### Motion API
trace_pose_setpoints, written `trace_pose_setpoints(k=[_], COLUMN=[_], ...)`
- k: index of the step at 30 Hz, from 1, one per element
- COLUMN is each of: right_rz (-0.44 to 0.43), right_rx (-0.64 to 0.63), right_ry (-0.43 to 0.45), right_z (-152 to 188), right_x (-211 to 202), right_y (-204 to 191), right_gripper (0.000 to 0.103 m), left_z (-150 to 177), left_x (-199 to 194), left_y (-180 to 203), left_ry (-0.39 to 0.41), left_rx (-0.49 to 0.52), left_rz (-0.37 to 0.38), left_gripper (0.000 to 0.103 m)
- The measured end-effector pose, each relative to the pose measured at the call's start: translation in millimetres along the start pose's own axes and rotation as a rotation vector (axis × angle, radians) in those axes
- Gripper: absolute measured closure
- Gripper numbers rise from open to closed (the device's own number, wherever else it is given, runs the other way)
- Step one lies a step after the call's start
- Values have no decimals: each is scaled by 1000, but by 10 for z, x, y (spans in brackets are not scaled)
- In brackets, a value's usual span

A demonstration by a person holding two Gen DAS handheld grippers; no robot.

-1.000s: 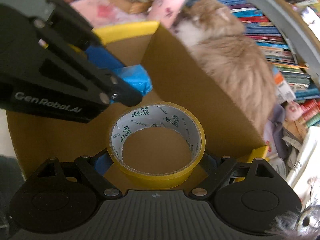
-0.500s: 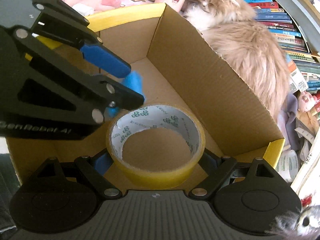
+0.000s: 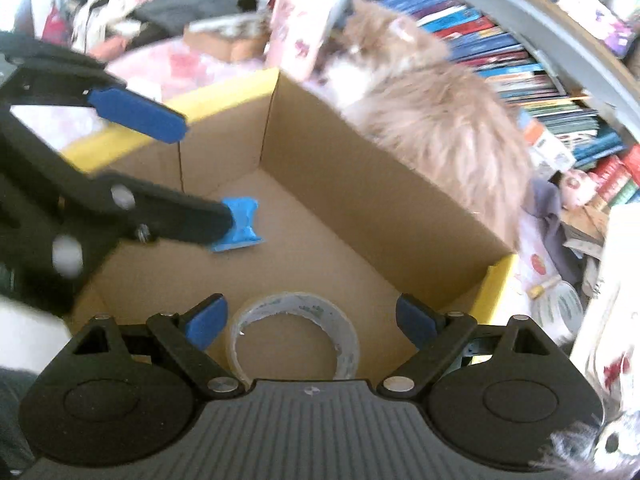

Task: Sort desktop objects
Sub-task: 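Lift both open tools up out of the yellow box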

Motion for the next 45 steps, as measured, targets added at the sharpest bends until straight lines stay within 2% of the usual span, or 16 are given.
trace_pose_setpoints(k=[5, 8, 11, 16, 25, 31, 34, 39, 45], right_rz=[27, 47, 80, 157, 271, 354, 356, 391, 390], right_rx=[67, 99, 137, 205, 354, 464, 562, 584, 638], right_ry=[119, 176, 223, 301, 407, 437, 425, 409, 372], right_z=[-30, -92, -71, -46, 216, 396, 493, 504, 523], right_x=[-312, -432, -580, -730, -987, -1018, -961, -955, -894], right_y=[-35, -89, -144, -117, -239, -462, -609, -801, -1083], right_gripper=[12, 12, 12, 12, 12, 12, 12, 12, 12], left_z=[-43, -56, -82, -72, 187, 356, 417, 523, 692], left_x=[-196, -305, -373, -480, -688, -801, -860, -952, -1112], left_y=[-119, -163, -159, -127, -115, -162, -183, -320, -524], left_ry=[51, 97, 143, 176, 171, 154, 159, 150, 118], left_rx=[-73, -109, -125, -103, 10, 31, 77, 87, 105], left_rz=[-42, -46, -45, -44, -55, -45, -51, -43, -35], left_gripper=[27, 21, 21, 20, 16, 16, 16, 16, 16])
Point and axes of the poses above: each gripper's, at about its wrist camera, not at the fingertips, and x roughly the way its jaws point, y to its right, z to its underside, the point moved 6 cm from there along x, roughly the way its jaws point, and after that the axes turned 9 degrees about -z, right-handed, at the moved point
